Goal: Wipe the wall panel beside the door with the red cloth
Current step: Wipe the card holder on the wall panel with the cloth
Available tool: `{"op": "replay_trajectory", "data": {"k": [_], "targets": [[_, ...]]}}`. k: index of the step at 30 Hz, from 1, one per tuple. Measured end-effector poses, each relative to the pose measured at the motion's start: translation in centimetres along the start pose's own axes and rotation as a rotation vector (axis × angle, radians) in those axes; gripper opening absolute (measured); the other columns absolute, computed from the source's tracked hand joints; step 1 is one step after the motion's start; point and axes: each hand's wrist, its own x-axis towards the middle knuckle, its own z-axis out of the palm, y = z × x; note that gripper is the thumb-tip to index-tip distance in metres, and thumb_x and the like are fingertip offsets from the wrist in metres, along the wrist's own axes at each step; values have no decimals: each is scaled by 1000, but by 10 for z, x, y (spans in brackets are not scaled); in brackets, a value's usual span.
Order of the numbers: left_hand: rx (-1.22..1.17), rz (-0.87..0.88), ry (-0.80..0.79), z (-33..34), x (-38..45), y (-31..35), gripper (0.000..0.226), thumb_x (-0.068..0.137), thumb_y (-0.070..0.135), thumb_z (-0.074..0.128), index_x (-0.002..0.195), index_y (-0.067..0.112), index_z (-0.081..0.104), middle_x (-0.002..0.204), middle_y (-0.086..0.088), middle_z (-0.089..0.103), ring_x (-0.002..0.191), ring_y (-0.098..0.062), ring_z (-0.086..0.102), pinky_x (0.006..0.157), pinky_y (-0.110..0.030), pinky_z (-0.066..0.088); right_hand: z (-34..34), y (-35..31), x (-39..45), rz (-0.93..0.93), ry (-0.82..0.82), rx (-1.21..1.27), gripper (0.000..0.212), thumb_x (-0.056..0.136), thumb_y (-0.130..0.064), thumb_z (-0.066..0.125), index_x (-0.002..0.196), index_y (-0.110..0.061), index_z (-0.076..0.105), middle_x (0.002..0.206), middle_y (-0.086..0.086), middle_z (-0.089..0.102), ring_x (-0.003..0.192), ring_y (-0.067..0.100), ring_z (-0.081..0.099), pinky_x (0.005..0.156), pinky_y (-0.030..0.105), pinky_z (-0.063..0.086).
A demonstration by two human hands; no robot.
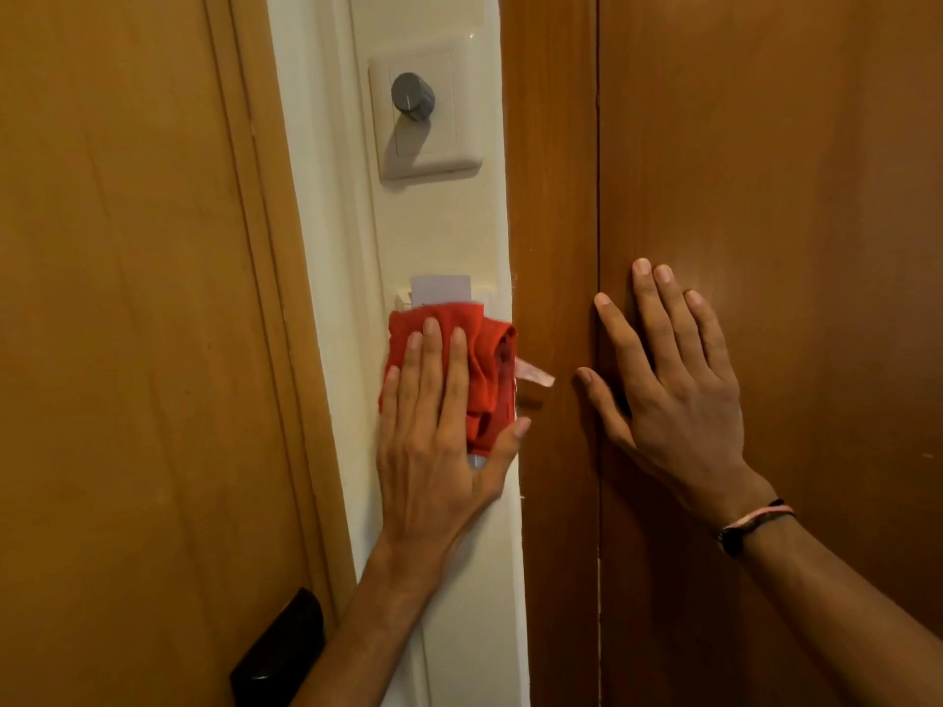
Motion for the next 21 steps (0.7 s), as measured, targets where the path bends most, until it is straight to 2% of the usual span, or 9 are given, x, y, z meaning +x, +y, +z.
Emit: {"op": "replay_trajectory", "data": {"k": [3,7,11,15,21], "targets": [[-15,-24,-33,3,-7,9,94,89,76,32,156,11,21,165,-13,20,155,-26,13,126,-49,17,0,1,0,2,1,2,69,106,-54,40,163,-17,30,172,19,22,161,33,20,133,46,13],[60,37,-46,7,-22,-1,95,89,75,33,154,7,27,164,-13,20,154,-29,16,122,-55,26,0,1,0,3,4,1,69,106,-55,41,163,-17,30,172,19,22,161,33,19,133,47,15],[28,-10,-11,4,-3,3,94,90,76,31,155,8,25,164,-13,19,155,-26,13,126,-49,17,0,0,0,2,-5,-1,70,105,-55,41,163,-17,29,172,19,22,161,33,19,133,46,13],[70,46,-32,7,-25,1,96,88,76,34,153,7,28,163,-13,20,153,-30,18,122,-54,26,-1,0,0,7,-3,-2,70,105,-55,40,163,-17,29,172,19,22,161,33,19,133,46,12],[107,151,5,2,-1,-6,94,88,77,35,154,11,27,163,-13,21,154,-30,17,125,-50,20,1,0,-1,8,-9,-14,71,105,-56,40,163,-18,28,172,18,20,162,33,18,133,46,11]]}}
